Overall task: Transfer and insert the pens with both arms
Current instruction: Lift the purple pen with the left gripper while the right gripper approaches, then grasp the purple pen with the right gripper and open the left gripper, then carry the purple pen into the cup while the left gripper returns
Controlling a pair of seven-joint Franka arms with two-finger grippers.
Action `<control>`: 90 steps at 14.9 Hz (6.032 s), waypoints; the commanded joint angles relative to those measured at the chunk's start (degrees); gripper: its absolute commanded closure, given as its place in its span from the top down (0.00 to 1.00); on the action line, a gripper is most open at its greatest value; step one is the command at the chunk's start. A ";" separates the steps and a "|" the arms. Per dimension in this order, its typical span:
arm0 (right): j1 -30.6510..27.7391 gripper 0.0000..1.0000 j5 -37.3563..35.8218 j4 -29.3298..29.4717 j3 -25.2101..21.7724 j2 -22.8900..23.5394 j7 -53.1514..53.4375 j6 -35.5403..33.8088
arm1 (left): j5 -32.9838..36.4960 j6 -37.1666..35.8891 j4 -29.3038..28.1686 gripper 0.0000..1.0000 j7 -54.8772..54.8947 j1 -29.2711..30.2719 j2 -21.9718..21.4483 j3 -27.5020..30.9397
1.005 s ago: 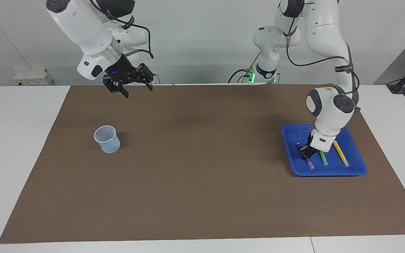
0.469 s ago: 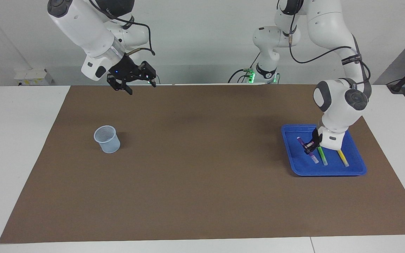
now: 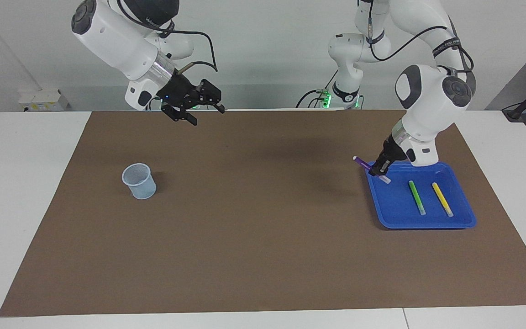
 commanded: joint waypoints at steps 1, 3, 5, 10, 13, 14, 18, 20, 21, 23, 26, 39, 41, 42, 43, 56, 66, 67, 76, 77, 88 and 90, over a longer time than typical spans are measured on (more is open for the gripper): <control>2.35 1.00 3.28 -1.81 0.09 -0.14 1.53 3.54 | -2.55 -1.61 -0.58 0.00 -12.64 -4.23 -2.66 -1.12; 2.79 1.00 4.26 -1.81 0.17 0.92 1.44 4.94 | -3.07 -1.00 -0.67 0.00 -22.48 -7.39 -4.16 -3.31; 4.72 1.00 5.40 -1.81 0.17 2.06 1.36 6.96 | -6.84 -0.38 -0.58 0.00 -30.67 -9.77 -6.00 -4.29; 6.75 1.00 5.49 -1.72 0.17 3.21 1.44 10.75 | -11.68 1.28 -0.76 0.00 -43.25 -12.50 -8.99 -6.66; 6.84 0.96 7.23 -1.63 0.17 3.30 1.53 11.72 | -12.75 5.94 -0.76 0.00 -49.22 -12.59 -9.35 -9.29; 6.84 0.95 8.29 -1.63 0.17 3.30 1.62 12.15 | -12.75 9.00 -1.11 0.00 -51.16 -12.68 -9.26 -10.08; 9.56 0.93 8.57 -1.72 0.17 3.47 3.82 15.85 | -12.75 14.47 -1.55 0.00 -54.35 -13.65 -9.17 -10.53; 9.56 0.87 8.48 -1.63 0.17 3.56 3.64 15.85 | -12.75 15.70 -1.55 0.00 -55.57 -13.65 -9.00 -10.53; 9.65 0.84 8.48 -1.63 0.17 3.56 3.47 15.94 | -12.75 15.88 -1.64 0.00 -55.84 -13.65 -9.00 -10.53; 9.56 0.65 8.48 -1.63 0.17 3.56 3.20 15.67 | -12.75 15.88 -1.64 0.00 -55.84 -13.65 -9.00 -10.53; 9.56 0.30 8.48 -1.63 0.17 3.56 3.38 15.94 | -12.66 15.97 -1.81 0.00 -55.84 -13.65 -9.09 -10.53; 9.91 0.00 8.30 -1.37 0.17 3.56 3.11 15.06 | -12.40 15.71 -1.55 1.00 -55.92 -13.65 -9.00 -10.53; 9.83 0.00 7.60 -1.37 0.17 3.47 3.29 14.88 | -12.40 15.01 -1.55 1.00 -55.93 -13.21 -9.26 -10.44; 9.74 0.00 6.99 -1.37 0.09 3.47 3.12 14.45 | -12.22 15.00 -1.55 1.00 -55.93 -12.86 -9.26 -10.27; 9.22 0.00 5.68 -1.37 0.17 3.56 2.85 13.83 | -11.78 15.53 -1.46 1.00 -55.67 -12.34 -9.26 -10.01; 3.59 0.00 -22.88 -1.45 -0.35 0.93 -1.88 3.46 | -9.49 17.11 -0.85 1.00 -46.72 9.82 -9.35 -9.65; -7.66 0.00 -37.22 -7.25 -0.26 -1.80 -16.39 2.13 | -9.06 12.63 -7.60 1.00 -10.01 22.73 -11.64 -9.65; -8.10 0.00 -37.75 -8.30 -0.35 -2.32 -17.01 2.75 | -8.62 12.72 -8.66 1.00 -4.57 24.39 -11.37 -9.65; -9.94 0.00 -41.26 -17.72 -0.35 -6.20 -17.72 10.31 | 6.76 17.79 -8.93 1.00 39.31 29.24 -1.54 -9.65; -10.30 0.00 -41.35 -17.72 -0.35 -6.20 -17.72 10.40 | 6.94 19.73 -8.85 1.00 42.82 28.81 0.04 -9.65; -11.09 0.00 -41.44 -21.14 -0.35 -5.41 -18.60 16.37 | 20.38 27.05 -4.89 1.00 62.88 24.14 12.62 -9.74; -11.27 0.00 -41.44 -22.28 -0.35 -5.49 -18.68 17.68 | 20.48 23.98 -4.89 1.00 63.69 24.06 12.54 -9.74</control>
